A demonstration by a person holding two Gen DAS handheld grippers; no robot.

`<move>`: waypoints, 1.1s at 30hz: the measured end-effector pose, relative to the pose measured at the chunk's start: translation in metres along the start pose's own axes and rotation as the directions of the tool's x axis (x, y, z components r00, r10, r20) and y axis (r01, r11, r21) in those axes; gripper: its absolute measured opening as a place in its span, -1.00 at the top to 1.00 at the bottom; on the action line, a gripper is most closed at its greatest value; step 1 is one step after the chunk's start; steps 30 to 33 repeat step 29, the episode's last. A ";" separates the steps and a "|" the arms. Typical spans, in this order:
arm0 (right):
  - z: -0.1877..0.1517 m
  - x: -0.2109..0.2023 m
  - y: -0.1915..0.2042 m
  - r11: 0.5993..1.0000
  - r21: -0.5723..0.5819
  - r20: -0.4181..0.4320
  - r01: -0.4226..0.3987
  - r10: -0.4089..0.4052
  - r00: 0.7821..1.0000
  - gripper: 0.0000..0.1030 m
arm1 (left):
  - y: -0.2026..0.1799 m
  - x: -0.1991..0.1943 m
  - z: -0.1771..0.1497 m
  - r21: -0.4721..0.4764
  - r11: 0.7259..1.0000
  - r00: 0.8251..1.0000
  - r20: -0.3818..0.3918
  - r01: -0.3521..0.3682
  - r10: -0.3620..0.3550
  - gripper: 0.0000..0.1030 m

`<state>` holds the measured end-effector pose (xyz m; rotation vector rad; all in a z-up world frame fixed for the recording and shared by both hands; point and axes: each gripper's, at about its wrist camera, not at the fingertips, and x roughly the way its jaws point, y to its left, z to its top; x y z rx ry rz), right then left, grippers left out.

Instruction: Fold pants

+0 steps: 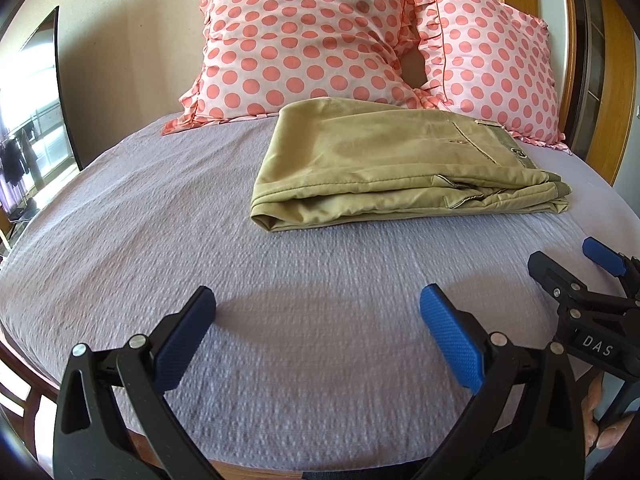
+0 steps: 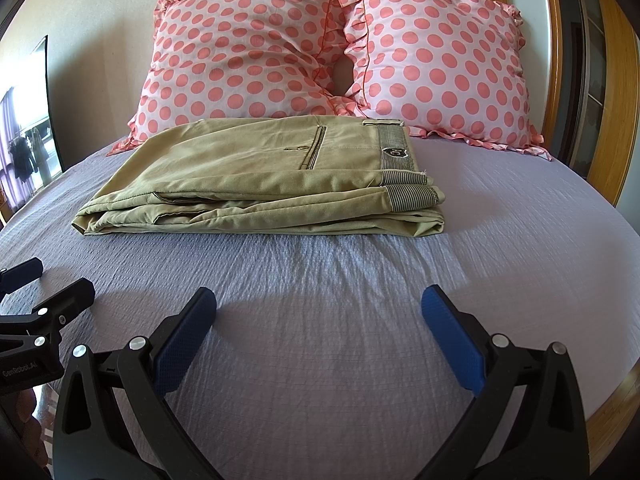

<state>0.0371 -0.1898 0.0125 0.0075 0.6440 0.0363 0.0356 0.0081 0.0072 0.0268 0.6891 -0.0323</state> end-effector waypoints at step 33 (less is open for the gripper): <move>0.000 0.000 0.000 1.000 -0.001 0.000 0.000 0.000 1.000 -0.97 | 0.001 0.001 -0.001 0.002 1.000 1.000 0.000 0.002 -0.002 -0.97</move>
